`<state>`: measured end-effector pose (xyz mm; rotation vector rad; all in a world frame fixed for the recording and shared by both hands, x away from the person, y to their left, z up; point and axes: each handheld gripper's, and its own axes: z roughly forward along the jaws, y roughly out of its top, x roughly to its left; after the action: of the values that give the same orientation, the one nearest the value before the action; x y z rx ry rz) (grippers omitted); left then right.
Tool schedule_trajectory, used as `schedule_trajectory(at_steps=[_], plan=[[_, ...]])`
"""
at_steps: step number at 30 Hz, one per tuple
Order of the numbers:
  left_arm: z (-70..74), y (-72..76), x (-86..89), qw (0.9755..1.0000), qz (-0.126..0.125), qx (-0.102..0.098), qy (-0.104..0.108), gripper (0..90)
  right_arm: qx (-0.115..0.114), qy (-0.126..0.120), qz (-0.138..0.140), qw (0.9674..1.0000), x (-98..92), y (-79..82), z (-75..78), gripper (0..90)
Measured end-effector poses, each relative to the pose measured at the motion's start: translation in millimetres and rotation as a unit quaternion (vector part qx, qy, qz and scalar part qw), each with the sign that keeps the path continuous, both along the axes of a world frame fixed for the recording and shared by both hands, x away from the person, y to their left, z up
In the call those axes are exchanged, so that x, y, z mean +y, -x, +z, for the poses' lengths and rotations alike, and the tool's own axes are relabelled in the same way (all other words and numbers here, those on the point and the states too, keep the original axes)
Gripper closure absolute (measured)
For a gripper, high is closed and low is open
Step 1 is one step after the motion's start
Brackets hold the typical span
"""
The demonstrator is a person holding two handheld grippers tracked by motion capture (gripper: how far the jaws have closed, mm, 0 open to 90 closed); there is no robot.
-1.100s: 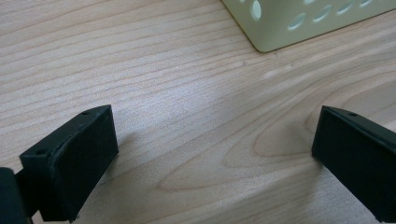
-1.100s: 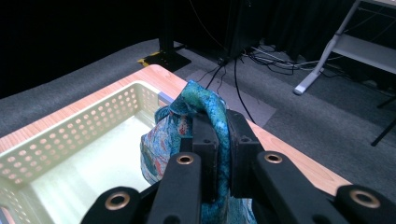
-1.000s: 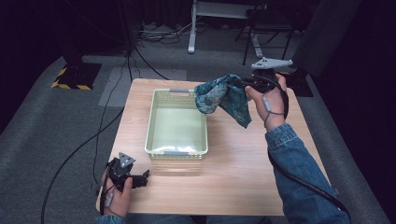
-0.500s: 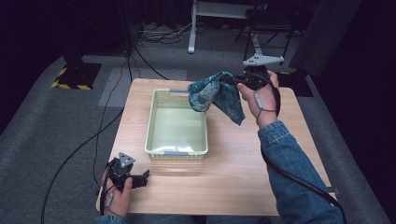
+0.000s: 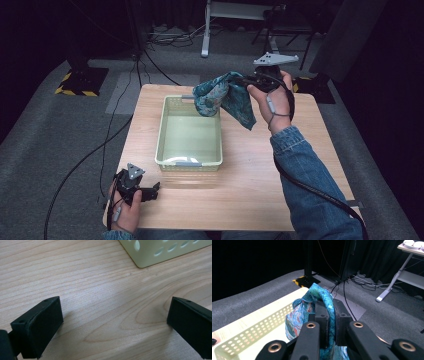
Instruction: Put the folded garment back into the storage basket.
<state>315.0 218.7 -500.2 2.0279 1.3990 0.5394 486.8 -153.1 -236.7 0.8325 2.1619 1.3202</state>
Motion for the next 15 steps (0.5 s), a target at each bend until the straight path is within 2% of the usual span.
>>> schedule_trajectory(at_steps=[15], plan=[[0.0,0.0,0.0,1.0,0.0,0.0,0.0,0.2,0.008,0.018,0.007,0.9998,28.2,-8.6,-2.0,83.5]])
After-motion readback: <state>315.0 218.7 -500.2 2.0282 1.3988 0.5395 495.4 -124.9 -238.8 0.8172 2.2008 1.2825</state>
